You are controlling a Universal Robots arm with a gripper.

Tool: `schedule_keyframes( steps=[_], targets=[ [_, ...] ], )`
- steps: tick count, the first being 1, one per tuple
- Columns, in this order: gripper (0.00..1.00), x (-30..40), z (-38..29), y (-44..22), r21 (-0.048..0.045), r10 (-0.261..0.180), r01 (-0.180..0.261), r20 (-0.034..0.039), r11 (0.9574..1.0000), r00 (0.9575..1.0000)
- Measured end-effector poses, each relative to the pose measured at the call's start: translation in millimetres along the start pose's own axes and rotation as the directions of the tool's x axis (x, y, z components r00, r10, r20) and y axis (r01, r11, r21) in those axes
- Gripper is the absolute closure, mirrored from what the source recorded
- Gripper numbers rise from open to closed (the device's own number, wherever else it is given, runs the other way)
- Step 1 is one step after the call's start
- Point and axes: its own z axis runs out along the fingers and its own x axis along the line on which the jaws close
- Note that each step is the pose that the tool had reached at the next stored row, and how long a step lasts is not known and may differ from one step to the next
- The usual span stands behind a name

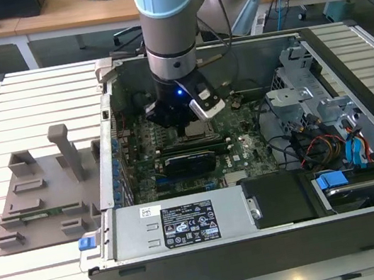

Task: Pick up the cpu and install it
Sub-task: 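Install the second cpu locking lever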

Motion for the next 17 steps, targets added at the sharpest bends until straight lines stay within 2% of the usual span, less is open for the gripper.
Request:
schedule_keyframes(
  steps=[1, 2, 3, 4, 5, 6, 8, 10, 11, 12, 13, 14, 17],
  targets=[
    [0.89, -3.1, 0.3, 1.9, 0.0048, 0.000, 0.000, -0.0026, 1.0000, 1.0000],
    [0.89, -10.5, 0.7, 5.9, 0.0159, 0.000, 0.000, -0.0090, 0.9999, 1.0000],
    [0.89, -14.9, 1.0, 7.6, 0.0201, 0.001, -0.001, -0.0132, 0.9998, 0.9999],
    [0.89, -21.5, 1.3, 9.3, 0.0246, 0.001, -0.001, -0.0207, 0.9997, 0.9998],
    [0.89, -27.1, 1.5, 10.2, 0.0273, 0.002, -0.001, -0.0284, 0.9996, 0.9996],
    [0.89, -30.4, 1.6, 10.7, 0.0311, 0.002, -0.001, -0.0325, 0.9995, 0.9995],
    [0.89, -32.8, 1.6, 11.1, 0.0329, 0.002, -0.001, -0.0360, 0.9995, 0.9994],
    [0.89, -39.7, 2.1, 14.3, 0.0358, 0.003, -0.001, -0.0447, 0.9994, 0.9990],
    [0.89, -40.8, 1.5, 18.7, 0.0417, 0.003, -0.001, -0.0457, 0.9991, 0.9989],
    [0.89, -40.9, 0.1, 20.1, 0.0477, 0.004, -0.001, -0.0460, 0.9989, 0.9989],
    [0.89, -41.1, -2.9, 22.4, 0.0591, 0.004, -0.001, -0.0465, 0.9983, 0.9989],
    [0.89, -41.2, -5.1, 23.7, 0.0640, 0.004, -0.001, -0.0468, 0.9980, 0.9989],
    [0.89, -41.7, -16.2, 25.8, 0.0697, 0.004, -0.001, -0.0470, 0.9976, 0.9989]
  ],
)
